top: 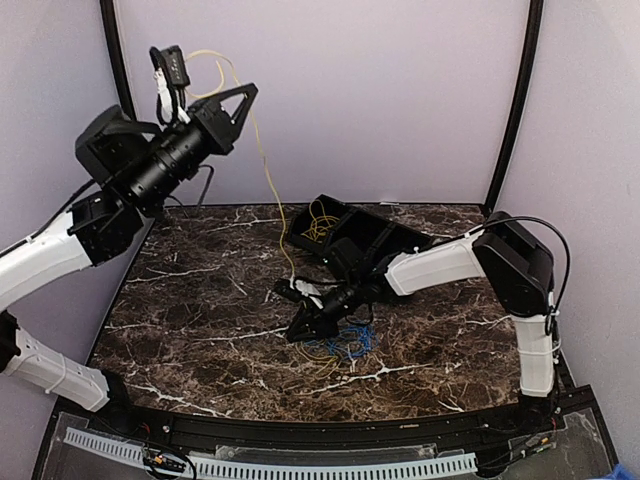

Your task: Untangle the cables

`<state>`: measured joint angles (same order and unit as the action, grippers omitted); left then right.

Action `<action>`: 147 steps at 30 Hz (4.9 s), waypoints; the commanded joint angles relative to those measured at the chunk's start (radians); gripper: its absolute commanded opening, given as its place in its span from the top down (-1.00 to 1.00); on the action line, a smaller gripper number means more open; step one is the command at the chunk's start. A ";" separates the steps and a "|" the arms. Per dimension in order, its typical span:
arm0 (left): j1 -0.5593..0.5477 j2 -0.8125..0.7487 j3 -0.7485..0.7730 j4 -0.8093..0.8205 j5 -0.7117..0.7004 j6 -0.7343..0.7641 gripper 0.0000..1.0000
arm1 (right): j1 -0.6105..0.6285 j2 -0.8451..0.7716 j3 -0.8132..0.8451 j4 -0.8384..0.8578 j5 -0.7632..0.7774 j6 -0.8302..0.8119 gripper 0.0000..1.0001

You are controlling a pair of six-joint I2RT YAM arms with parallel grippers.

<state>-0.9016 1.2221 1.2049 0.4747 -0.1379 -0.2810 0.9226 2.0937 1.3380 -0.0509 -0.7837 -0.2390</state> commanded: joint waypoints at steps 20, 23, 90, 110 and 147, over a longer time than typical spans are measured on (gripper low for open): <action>0.007 0.268 0.676 -0.279 -0.209 0.295 1.00 | -0.080 -0.222 -0.031 -0.240 -0.042 -0.167 -0.03; 0.042 0.320 0.709 -0.385 -0.199 0.211 1.00 | -0.093 -0.315 0.016 -0.426 -0.078 -0.290 -0.18; 0.362 1.112 0.809 -0.169 0.409 -0.109 1.00 | -0.573 -1.011 -0.598 -0.271 0.198 -0.326 -0.56; 0.362 1.264 0.879 -0.427 0.382 -0.126 1.00 | -0.573 -0.986 -0.590 -0.288 0.188 -0.339 -0.56; 0.348 0.916 0.693 -0.733 0.295 0.072 0.12 | -0.572 -0.986 -0.579 -0.313 0.200 -0.363 -0.56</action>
<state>-0.5835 2.1876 1.9404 -0.2779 0.1726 -0.1593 0.3542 1.1091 0.7403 -0.3637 -0.5823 -0.5941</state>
